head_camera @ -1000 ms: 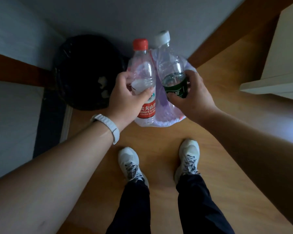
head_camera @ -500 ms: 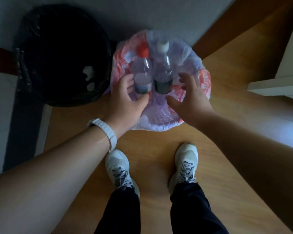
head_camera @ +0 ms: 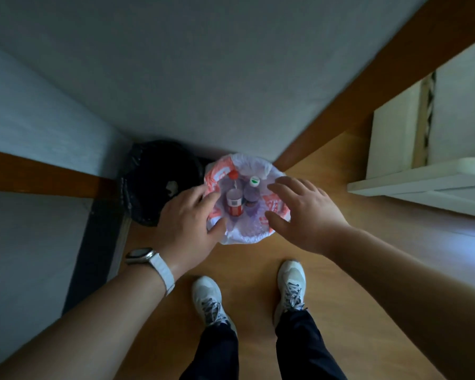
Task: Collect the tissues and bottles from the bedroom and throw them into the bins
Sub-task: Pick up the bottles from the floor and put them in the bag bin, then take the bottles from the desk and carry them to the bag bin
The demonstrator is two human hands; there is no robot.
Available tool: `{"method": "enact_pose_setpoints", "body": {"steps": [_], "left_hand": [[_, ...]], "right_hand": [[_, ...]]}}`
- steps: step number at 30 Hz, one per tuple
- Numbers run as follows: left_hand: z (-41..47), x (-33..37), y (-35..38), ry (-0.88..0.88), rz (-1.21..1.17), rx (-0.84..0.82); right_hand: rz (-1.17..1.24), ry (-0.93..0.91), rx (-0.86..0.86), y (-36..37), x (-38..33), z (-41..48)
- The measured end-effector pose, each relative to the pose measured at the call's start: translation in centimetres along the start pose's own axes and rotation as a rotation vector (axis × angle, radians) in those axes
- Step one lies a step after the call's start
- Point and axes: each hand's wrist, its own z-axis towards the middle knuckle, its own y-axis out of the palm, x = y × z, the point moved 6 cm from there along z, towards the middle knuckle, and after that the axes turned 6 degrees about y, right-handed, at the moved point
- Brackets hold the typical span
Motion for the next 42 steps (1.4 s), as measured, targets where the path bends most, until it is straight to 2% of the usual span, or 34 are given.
{"method": "enact_pose_setpoints", "body": {"steps": [11,21,30,42], "left_hand": [[-8.3,7.9,-16.9,0.082,0.053,0.085],[-11.4,13.2,-27.6,0.215,0.132,0.124],[-11.2,23.5,-31.3,0.358,0.212,0.103],[-9.3,46.1,-30.2,0.669,0.249,0.106]], "right_hand": [[-0.158,0.008,-0.015,-15.9,-9.3,-11.6],[-0.136,0.067,0.148,-25.2,-14.7,-20.1],[-0.067,0.155,0.297,-32.5,-9.5,-27.2],[-0.099,0.335,0.399,-40.6,5.5,-42.0]]}}
